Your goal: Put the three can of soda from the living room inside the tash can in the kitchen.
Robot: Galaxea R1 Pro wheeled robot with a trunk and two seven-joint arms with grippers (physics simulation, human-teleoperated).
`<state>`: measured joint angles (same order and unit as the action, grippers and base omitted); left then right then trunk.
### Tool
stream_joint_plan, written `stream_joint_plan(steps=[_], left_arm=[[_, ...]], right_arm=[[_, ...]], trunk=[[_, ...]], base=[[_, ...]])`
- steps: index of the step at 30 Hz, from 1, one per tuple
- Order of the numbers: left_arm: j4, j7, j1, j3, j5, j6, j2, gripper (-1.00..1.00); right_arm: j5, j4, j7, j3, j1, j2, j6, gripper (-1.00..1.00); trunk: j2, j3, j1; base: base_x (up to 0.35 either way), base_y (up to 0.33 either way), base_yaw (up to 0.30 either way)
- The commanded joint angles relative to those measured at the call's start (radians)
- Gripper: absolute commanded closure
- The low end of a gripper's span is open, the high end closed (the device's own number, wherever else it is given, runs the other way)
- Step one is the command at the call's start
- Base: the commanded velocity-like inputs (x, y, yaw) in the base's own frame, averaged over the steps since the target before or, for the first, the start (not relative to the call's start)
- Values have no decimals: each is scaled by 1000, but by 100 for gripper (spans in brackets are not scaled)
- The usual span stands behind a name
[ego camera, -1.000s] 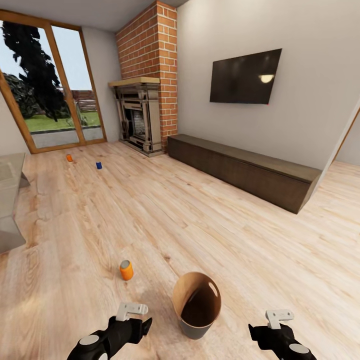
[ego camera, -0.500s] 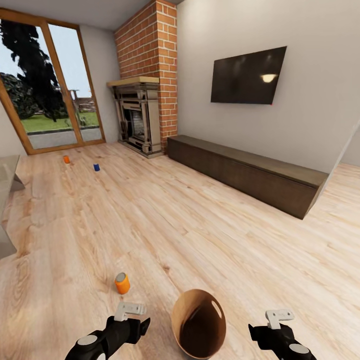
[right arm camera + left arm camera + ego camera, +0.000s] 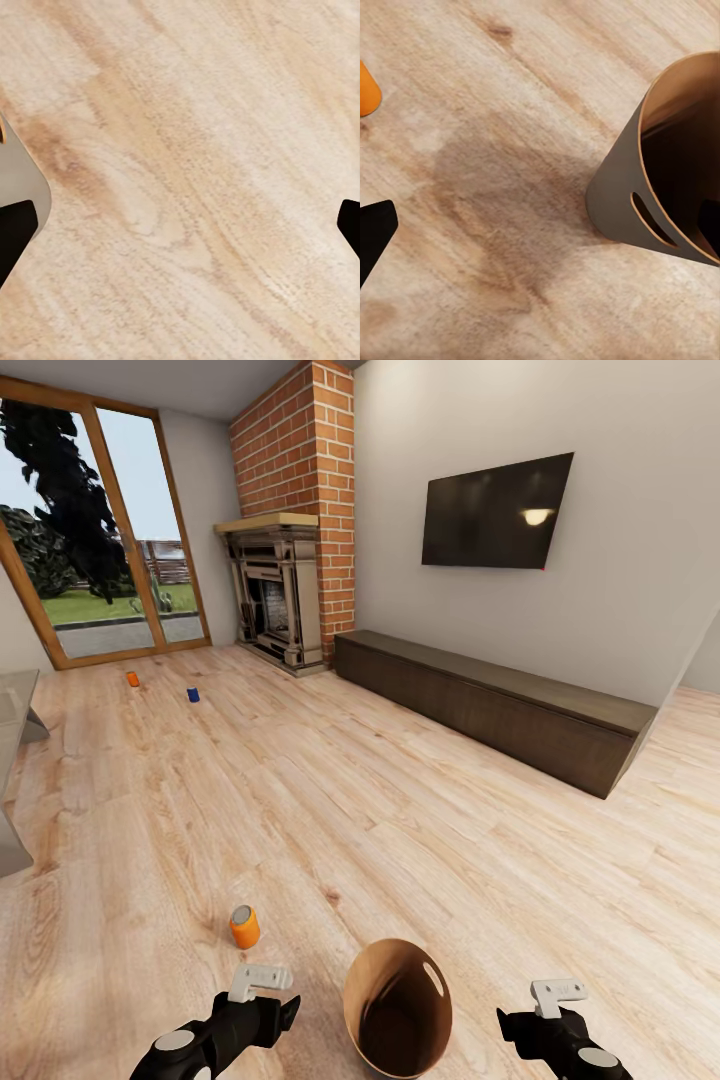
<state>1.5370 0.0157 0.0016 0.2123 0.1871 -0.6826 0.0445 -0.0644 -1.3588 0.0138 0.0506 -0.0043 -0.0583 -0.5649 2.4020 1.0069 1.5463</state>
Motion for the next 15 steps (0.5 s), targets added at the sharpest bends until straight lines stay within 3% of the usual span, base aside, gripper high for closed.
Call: stream_joint_plan(steps=[1, 15], left_arm=[[0, 0, 0, 0, 0, 0, 0, -100], [0, -1, 0, -1, 1, -8, -7, -100]], right_arm=[[0, 0, 0, 0, 0, 0, 0, -100], [0, 0, 0, 1, 0, 0, -1, -100]], trunk=[[0, 0, 0], [0, 0, 0]], base=[[0, 0, 0], [0, 0, 0]])
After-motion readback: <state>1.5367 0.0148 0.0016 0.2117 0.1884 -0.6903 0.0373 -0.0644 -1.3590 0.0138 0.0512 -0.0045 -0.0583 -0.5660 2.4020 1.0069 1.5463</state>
